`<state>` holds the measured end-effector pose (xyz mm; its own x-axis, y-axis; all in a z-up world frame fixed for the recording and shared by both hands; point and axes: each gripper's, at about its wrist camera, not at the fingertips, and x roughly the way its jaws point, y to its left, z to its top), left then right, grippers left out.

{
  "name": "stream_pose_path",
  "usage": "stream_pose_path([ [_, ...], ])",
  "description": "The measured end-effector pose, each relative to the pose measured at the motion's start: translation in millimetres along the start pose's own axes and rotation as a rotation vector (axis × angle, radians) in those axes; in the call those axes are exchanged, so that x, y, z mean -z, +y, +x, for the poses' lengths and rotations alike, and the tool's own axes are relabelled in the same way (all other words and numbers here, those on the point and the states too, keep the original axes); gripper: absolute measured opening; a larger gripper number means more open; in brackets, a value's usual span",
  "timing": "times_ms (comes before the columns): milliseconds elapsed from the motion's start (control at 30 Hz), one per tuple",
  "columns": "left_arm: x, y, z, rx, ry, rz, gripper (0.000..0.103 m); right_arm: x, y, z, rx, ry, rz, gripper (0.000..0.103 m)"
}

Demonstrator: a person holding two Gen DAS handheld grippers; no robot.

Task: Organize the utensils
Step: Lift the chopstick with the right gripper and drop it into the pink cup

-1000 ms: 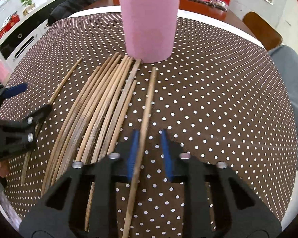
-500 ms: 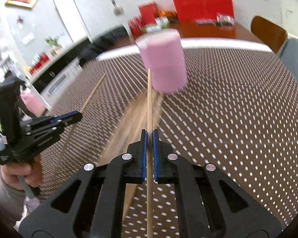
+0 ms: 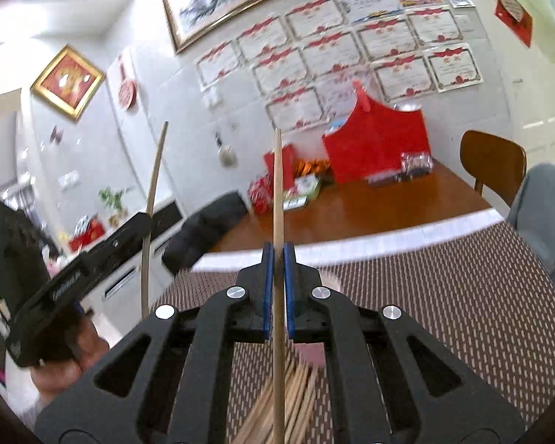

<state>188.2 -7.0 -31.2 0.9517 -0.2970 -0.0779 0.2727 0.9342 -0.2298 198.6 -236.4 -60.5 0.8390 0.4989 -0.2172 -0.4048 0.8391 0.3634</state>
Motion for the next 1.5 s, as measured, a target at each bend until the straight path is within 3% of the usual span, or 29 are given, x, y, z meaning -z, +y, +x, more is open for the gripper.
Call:
stream_pose_path([
  [333, -7, 7, 87, 0.013, -0.010, -0.039, 0.005, -37, -36, 72, 0.018, -0.079, 0.065, 0.006],
  [667, 21, 15, 133, 0.028, 0.028, -0.028, 0.005, -26, -40, 117, 0.013, -0.081, 0.045, 0.006],
  [1067, 49, 25, 131, -0.010, 0.086, -0.015, 0.006, 1, -53, 123, 0.031, -0.006, 0.038, 0.007],
  [1100, 50, 26, 128, -0.010, 0.094, -0.017, 0.006, 1, -55, 121, 0.034, 0.000, 0.047, 0.011],
  [1133, 50, 27, 125, -0.013, 0.100, -0.017, 0.014, 1, -57, 118, 0.037, 0.001, 0.056, 0.031],
  [1167, 49, 27, 122, -0.019, 0.104, -0.018, 0.030, 1, -59, 113, 0.039, -0.005, 0.068, 0.053],
  [1200, 48, 27, 118, -0.026, 0.105, -0.020, 0.037, 0, -61, 104, 0.042, -0.022, 0.087, 0.089],
  [1267, 43, 27, 107, -0.044, 0.104, -0.017, 0.060, -1, -62, 89, 0.055, -0.064, 0.096, 0.091],
  [1333, 37, 25, 93, -0.057, 0.099, -0.010, 0.070, -5, -63, 75, 0.060, -0.072, 0.104, 0.092],
  [1500, 27, 16, 64, -0.104, 0.137, 0.037, 0.079, -11, -61, 38, 0.095, -0.064, 0.125, 0.097],
])
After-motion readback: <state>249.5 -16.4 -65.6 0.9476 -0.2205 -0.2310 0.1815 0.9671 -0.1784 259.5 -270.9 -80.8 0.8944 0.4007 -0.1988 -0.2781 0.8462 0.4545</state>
